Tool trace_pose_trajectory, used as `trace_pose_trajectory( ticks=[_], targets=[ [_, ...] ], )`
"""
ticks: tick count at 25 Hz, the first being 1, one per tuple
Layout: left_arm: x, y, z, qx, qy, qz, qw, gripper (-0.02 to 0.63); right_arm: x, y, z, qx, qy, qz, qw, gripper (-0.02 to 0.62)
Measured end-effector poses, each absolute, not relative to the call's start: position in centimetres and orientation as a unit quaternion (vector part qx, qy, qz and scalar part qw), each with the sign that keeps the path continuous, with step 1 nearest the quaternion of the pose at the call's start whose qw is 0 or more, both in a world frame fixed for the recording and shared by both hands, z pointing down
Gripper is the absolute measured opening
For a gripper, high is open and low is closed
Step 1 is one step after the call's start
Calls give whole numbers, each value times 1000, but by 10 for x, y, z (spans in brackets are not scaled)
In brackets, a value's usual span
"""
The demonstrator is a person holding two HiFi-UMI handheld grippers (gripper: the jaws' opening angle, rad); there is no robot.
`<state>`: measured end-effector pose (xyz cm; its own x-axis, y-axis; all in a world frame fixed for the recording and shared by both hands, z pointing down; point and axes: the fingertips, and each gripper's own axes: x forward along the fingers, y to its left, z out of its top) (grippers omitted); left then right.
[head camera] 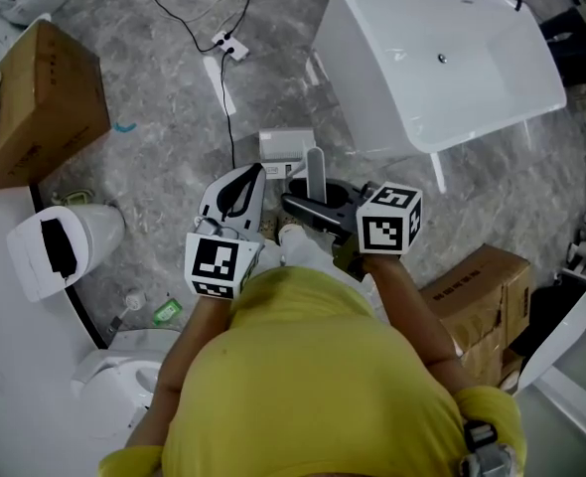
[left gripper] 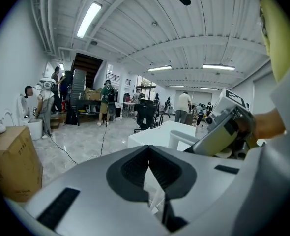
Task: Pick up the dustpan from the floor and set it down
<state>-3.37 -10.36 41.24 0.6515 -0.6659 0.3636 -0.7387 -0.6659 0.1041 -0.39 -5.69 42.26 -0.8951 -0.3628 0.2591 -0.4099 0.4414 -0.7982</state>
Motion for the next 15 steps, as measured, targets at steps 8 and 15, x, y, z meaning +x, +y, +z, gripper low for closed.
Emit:
trace_pose_trajectory(
  ticks=[8,15],
  targets=[
    [-35,-105,410,899,-394,147,121,0,-10,-58,389,212,-864,456,22,164],
    [-43,-109,410,895,-402,147,123,0,-14,-65,376,203,-867,455,18,170]
  ],
)
